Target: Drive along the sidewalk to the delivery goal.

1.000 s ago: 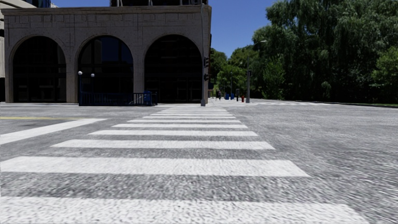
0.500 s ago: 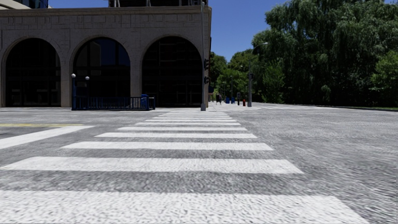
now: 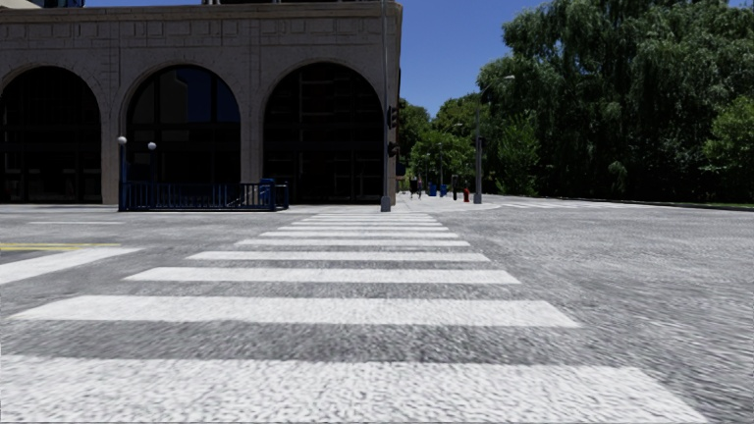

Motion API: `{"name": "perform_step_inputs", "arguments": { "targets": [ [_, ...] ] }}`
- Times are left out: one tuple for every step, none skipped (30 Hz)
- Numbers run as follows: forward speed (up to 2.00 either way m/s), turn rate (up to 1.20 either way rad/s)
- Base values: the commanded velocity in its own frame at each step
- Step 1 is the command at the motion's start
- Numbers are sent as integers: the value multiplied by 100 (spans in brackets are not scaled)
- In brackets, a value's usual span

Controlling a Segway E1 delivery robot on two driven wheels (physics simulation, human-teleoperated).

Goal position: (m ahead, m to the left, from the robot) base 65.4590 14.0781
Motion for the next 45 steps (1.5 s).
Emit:
{"name": "perform_step_inputs", "arguments": {
  "targets": [
    [200, -2],
    [200, -2],
    [200, -4],
    [200, -6],
    [200, -7],
    [200, -7],
    [200, -8],
    [200, -8],
    [200, -10],
    [200, -10],
    [200, -10],
    [200, -11],
    [200, -11],
    [200, -11],
    [200, -11],
    [200, -11],
    [200, -11],
    [200, -11],
    [200, -11],
    [200, -11],
    [200, -11],
    [200, -11],
    [200, -11],
    [200, -11],
    [200, -11],
    [200, -11],
    [200, -11],
    [200, -11],
    [200, -12],
    [200, -12],
    [200, -12],
    [200, -12],
    [200, -12],
    [200, -12],
    [200, -12],
    [200, -12],
    [200, -12],
    [200, -12],
    [200, -12],
    [200, -12],
    [200, -6],
    [200, 0],
    [200, 0],
    [200, 0],
    [200, 0]
  ]
}}
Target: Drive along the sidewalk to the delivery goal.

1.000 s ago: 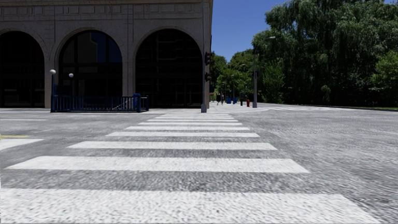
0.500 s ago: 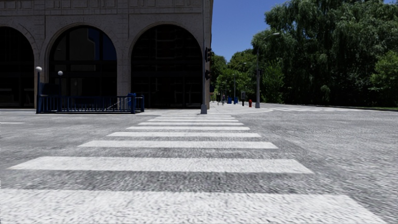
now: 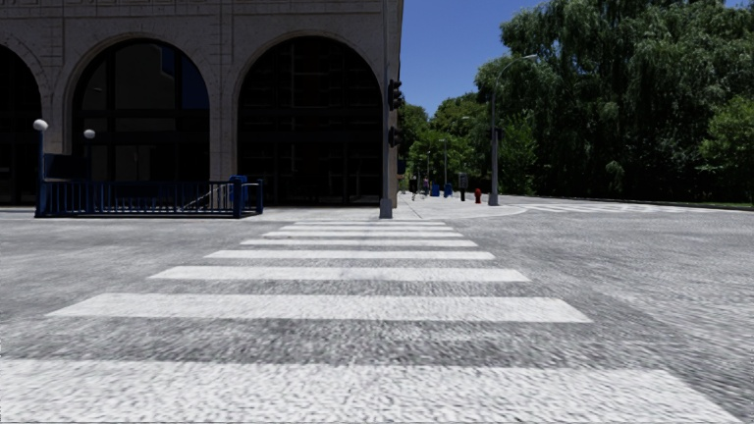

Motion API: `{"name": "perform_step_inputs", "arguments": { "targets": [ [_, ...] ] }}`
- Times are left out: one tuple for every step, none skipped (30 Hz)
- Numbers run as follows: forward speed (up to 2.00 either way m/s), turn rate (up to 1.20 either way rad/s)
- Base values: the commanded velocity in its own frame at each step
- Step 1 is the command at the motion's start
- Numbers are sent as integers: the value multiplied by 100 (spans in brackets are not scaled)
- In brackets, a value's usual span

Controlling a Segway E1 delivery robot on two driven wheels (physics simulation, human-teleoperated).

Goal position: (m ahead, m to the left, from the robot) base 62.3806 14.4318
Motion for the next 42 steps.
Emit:
{"name": "perform_step_inputs", "arguments": {
  "targets": [
    [200, 0],
    [200, 0],
    [200, 0],
    [200, 0],
    [200, 0],
    [200, 0],
    [200, 0],
    [200, 0],
    [200, 0],
    [200, 0],
    [200, 0],
    [200, 0],
    [200, 0],
    [200, 0],
    [200, 0],
    [200, 0],
    [200, 0],
    [200, 0],
    [200, 0],
    [200, 0],
    [200, 0],
    [200, 0],
    [200, 0],
    [200, 0],
    [200, 0],
    [200, 0],
    [200, 0],
    [200, 0],
    [200, 0],
    [200, 0],
    [200, 0],
    [200, 0],
    [200, -10],
    [200, -14],
    [200, -15],
    [200, -15],
    [200, -15],
    [200, -15],
    [200, -15],
    [200, -15],
    [200, -15],
    [200, -15]
  ]
}}
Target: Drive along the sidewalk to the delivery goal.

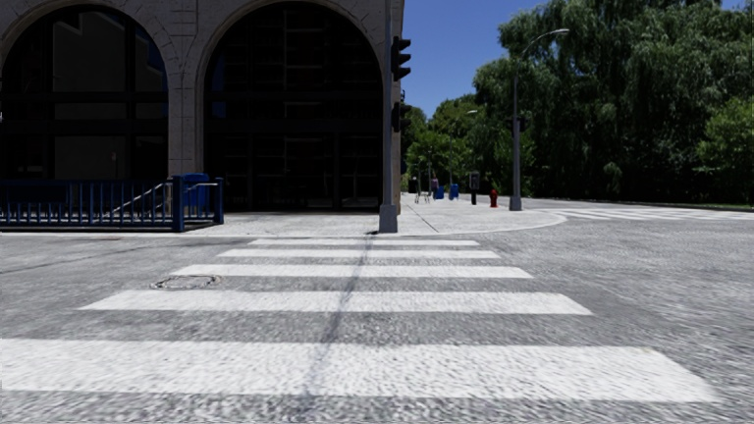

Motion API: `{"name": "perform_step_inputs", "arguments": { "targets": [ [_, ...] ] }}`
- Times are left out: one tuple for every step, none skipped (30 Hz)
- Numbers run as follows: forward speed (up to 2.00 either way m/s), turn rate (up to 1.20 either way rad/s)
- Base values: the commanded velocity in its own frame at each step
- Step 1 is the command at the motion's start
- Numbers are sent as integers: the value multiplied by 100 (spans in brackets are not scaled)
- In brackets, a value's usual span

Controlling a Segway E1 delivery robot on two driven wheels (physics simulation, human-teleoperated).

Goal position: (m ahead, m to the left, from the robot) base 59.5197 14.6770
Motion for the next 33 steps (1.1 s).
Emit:
{"name": "perform_step_inputs", "arguments": {
  "targets": [
    [200, -16],
    [200, -17],
    [200, -17],
    [200, -17],
    [200, -19],
    [200, -25],
    [200, -25],
    [200, -29],
    [200, -31],
    [200, -32],
    [200, -32],
    [200, -32],
    [200, -32],
    [200, -32],
    [200, -32],
    [200, -32],
    [200, -32],
    [200, -32],
    [200, -32],
    [200, -32],
    [200, -32],
    [200, -32],
    [200, -32],
    [200, -32],
    [200, -32],
    [200, -32],
    [200, -32],
    [200, -32],
    [200, -32],
    [200, -32],
    [200, -32],
    [200, -32],
    [200, -32]
  ]
}}
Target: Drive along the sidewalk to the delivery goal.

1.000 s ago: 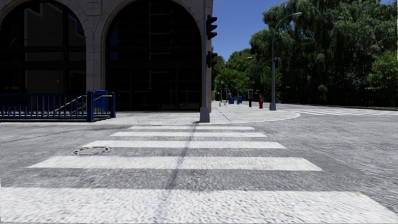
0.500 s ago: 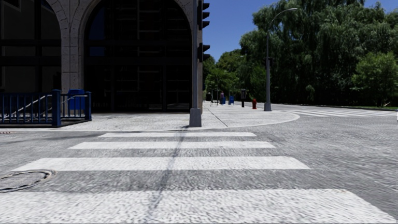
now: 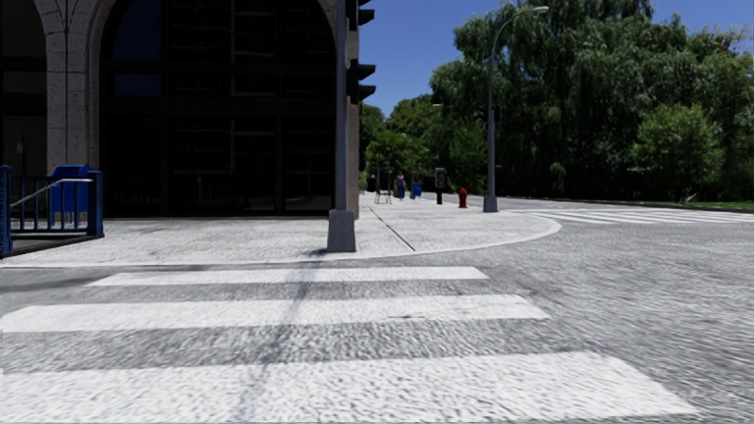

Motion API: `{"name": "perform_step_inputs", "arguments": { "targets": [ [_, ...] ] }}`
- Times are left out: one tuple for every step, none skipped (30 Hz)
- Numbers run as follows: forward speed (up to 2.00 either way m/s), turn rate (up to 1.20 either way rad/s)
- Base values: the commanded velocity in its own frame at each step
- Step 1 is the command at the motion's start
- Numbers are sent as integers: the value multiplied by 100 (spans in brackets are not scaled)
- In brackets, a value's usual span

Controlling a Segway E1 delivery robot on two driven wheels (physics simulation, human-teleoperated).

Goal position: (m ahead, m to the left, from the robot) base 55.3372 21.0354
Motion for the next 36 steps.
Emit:
{"name": "perform_step_inputs", "arguments": {
  "targets": [
    [200, -32],
    [200, -32],
    [200, -32],
    [200, -32],
    [200, -32],
    [200, -32],
    [200, -32],
    [200, -32],
    [200, -32],
    [200, -32],
    [200, -32],
    [200, -32],
    [200, -32],
    [200, -32],
    [200, -32],
    [200, -32],
    [200, -32],
    [200, -32],
    [200, -32],
    [200, -32],
    [200, -32],
    [200, -32],
    [200, -32],
    [200, -32],
    [200, -32],
    [200, -32],
    [200, -32],
    [200, -32],
    [200, -32],
    [200, -32],
    [200, -17],
    [200, 0],
    [200, 0],
    [200, 0],
    [200, 0],
    [200, 0]
  ]
}}
